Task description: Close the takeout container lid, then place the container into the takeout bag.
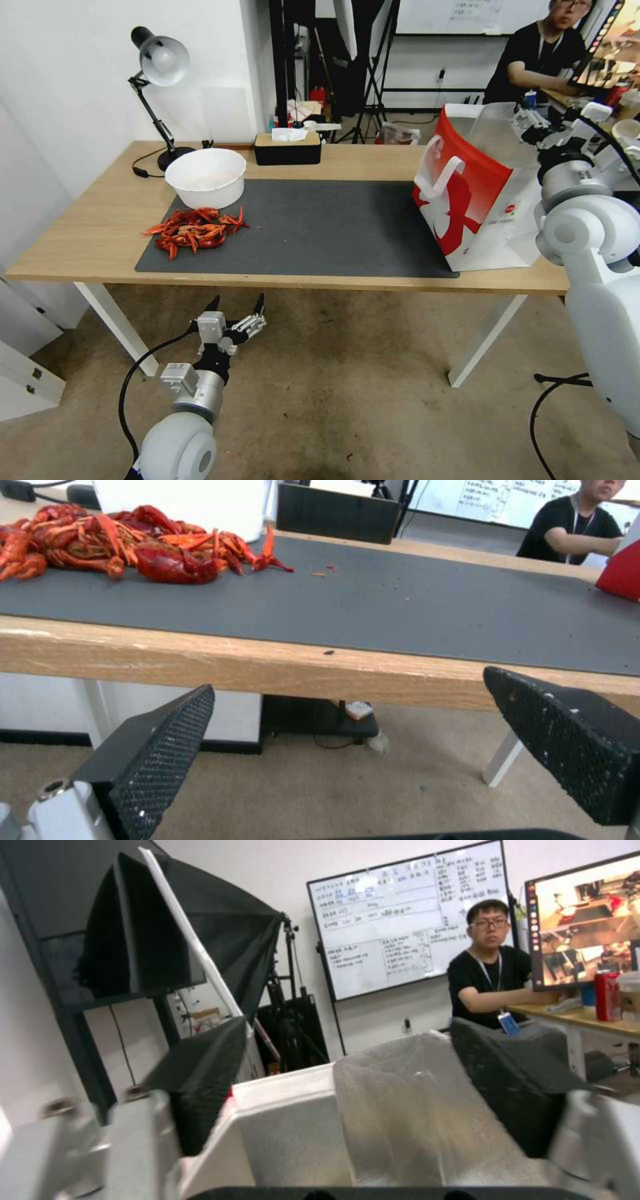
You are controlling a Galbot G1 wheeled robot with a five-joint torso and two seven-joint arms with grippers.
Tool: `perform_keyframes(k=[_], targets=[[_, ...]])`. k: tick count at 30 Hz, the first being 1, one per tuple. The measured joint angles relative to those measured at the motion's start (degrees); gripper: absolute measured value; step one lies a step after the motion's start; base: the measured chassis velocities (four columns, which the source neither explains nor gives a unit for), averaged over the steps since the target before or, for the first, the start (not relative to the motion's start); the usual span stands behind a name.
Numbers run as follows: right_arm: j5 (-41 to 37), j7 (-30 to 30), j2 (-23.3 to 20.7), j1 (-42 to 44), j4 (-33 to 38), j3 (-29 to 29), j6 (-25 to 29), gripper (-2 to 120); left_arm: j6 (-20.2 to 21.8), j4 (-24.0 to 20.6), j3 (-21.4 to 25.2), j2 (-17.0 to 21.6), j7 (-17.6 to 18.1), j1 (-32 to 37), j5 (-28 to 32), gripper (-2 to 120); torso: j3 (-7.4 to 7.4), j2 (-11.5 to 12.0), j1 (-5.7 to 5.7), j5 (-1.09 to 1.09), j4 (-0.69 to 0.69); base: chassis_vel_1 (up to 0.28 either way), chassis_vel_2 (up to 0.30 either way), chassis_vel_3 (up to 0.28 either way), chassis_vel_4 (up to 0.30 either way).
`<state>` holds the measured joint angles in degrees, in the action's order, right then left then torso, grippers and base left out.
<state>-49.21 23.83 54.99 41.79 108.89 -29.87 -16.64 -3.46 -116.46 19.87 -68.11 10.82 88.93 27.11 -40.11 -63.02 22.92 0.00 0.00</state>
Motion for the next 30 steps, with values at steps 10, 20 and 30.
perform_keyframes(k=[10, 20, 30], targets=[[2.22, -7.31, -0.97, 5.96, 5.27, 0.24, 5.62, 100, -0.11, 0.07, -0.04, -0.66, -0.77, -0.05, -0.05, 100, 0.0, 0.0, 0.0, -0.01, 0.0, 0.0, 0.0, 0.0, 0.0], [10.72, -18.37, -0.55, 24.09, 13.81, -3.98, 15.95, 100, -0.45, 0.27, 0.34, -0.72, -2.14, -0.64, 0.67, 100, 0.01, 0.0, 0.0, 0.0, 0.0, 0.0, 0.0, 0.0, 0.0], [17.84, -23.41, 4.93, 41.39, 16.47, -9.43, 23.35, 100, -3.09, 1.09, 0.31, -0.83, -0.75, -0.93, -0.9, 100, 0.01, -0.01, -0.01, -0.01, 0.01, 0.0, 0.0, 0.0, 0.0]])
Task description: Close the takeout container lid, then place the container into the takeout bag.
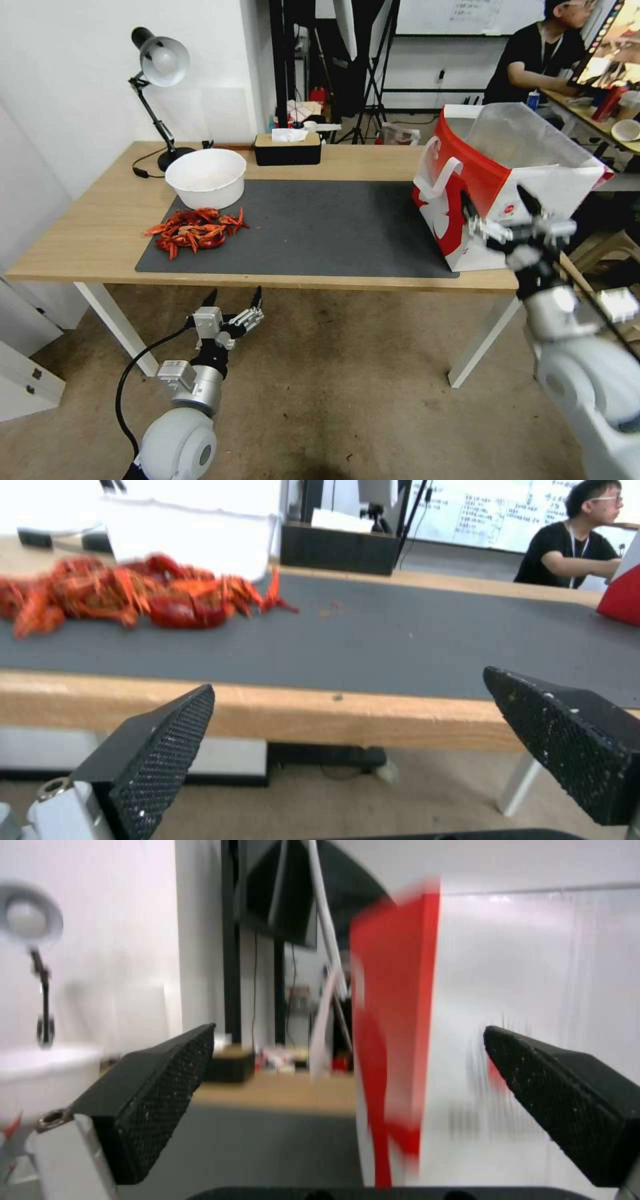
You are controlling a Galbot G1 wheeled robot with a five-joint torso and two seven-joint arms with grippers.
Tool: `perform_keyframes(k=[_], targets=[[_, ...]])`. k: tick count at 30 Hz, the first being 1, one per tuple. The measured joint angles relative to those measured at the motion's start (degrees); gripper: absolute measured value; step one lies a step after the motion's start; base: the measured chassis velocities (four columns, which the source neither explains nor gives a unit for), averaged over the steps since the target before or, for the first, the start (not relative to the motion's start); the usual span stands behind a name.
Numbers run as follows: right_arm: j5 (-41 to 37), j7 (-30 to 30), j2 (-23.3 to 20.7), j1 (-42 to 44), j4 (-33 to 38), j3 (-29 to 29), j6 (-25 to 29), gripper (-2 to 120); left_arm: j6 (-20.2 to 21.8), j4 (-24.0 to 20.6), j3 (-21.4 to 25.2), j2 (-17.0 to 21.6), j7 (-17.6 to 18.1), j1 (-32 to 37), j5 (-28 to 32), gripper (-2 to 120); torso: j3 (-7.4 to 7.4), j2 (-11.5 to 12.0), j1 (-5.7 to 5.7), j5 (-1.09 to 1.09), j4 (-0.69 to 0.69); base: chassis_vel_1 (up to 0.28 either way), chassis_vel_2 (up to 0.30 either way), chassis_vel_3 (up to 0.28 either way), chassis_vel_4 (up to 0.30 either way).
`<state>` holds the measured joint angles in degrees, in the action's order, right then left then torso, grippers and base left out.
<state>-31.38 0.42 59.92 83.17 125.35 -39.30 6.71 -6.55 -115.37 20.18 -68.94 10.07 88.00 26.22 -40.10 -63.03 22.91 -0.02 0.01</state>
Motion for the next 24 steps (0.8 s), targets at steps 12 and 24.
perform_keyframes(k=[12, 24], targets=[[13.57, -4.1, 14.06, 15.31, -9.58, 4.9, 14.71, 100, -5.03, 2.31, 1.6, -0.35, 0.31, 0.67, -8.22, 100, 0.0, -0.01, 0.0, 0.01, -0.01, 0.0, 0.0, 0.0, 0.0], [13.38, -4.17, 14.92, 14.5, -12.04, 6.49, 15.01, 100, -6.15, 3.06, 2.1, -0.65, 0.3, 1.58, -8.73, 100, -0.01, 0.0, 0.0, 0.01, -0.01, 0.0, 0.0, 0.0, 0.0]])
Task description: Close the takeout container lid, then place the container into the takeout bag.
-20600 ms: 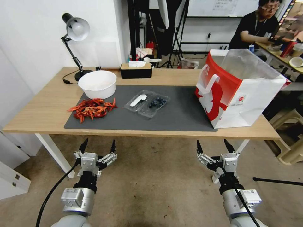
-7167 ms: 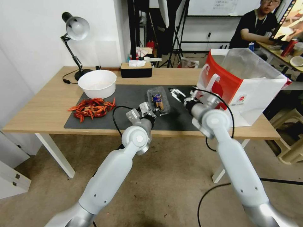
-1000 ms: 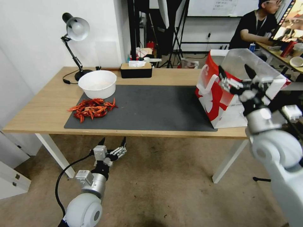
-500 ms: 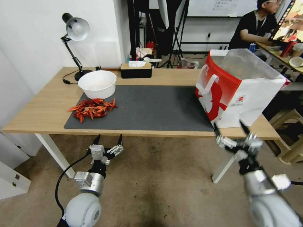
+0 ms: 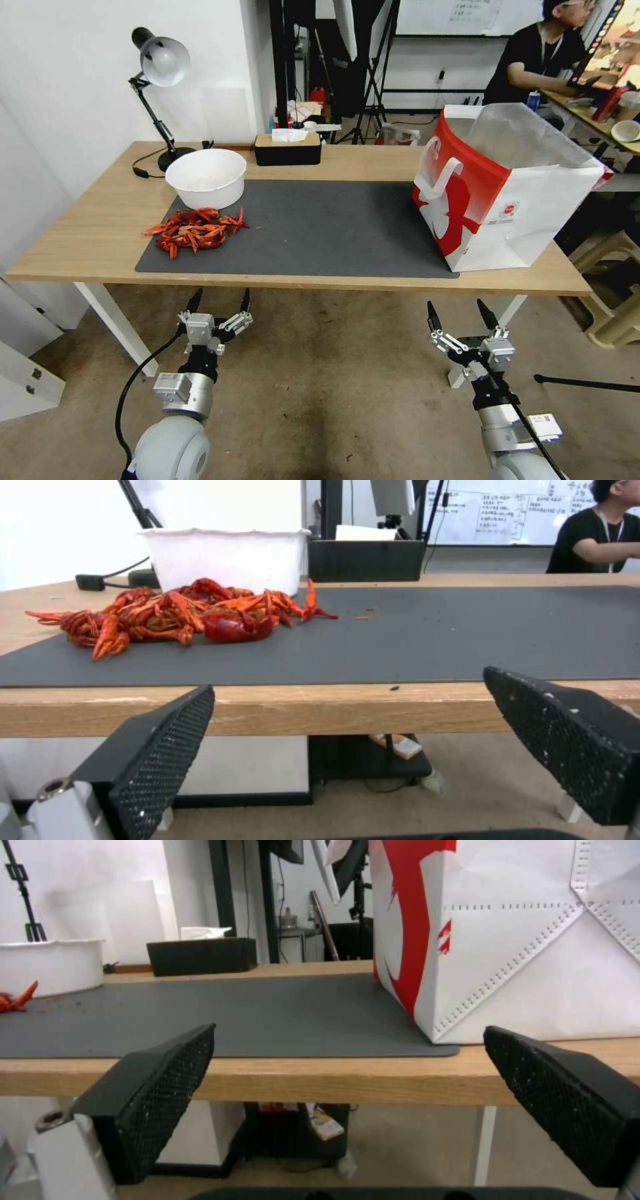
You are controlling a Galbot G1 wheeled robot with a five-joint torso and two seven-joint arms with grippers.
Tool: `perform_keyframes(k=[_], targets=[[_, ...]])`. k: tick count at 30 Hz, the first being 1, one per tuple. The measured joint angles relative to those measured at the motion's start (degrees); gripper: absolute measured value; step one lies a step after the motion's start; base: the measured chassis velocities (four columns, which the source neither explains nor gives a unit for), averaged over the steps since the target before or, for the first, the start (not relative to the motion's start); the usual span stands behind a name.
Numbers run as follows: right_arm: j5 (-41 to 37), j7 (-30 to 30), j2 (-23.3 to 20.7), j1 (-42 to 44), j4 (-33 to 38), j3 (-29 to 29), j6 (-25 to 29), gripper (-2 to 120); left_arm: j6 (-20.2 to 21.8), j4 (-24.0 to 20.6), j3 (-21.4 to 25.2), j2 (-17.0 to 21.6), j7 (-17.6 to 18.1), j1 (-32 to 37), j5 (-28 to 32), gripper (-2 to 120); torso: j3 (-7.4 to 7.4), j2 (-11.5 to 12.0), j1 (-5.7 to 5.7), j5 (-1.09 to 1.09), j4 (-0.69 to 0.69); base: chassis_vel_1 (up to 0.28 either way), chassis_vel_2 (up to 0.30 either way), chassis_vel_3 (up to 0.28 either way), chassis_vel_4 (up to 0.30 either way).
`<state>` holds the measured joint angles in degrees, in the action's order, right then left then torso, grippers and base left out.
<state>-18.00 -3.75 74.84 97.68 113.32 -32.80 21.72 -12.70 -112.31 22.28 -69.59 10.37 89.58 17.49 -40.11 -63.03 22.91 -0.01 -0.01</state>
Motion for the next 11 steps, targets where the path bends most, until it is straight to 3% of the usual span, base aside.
perform_keyframes(k=[11], targets=[[-0.18, -0.01, -0.12, -0.14, -0.02, 0.01, -0.03, 100, -0.01, 0.01, 0.02, 0.0, -0.06, 0.02, 0.1, 100, 0.0, 0.0, 0.0, 0.0, 0.01, 0.0, 0.0, 0.0, 0.0]])
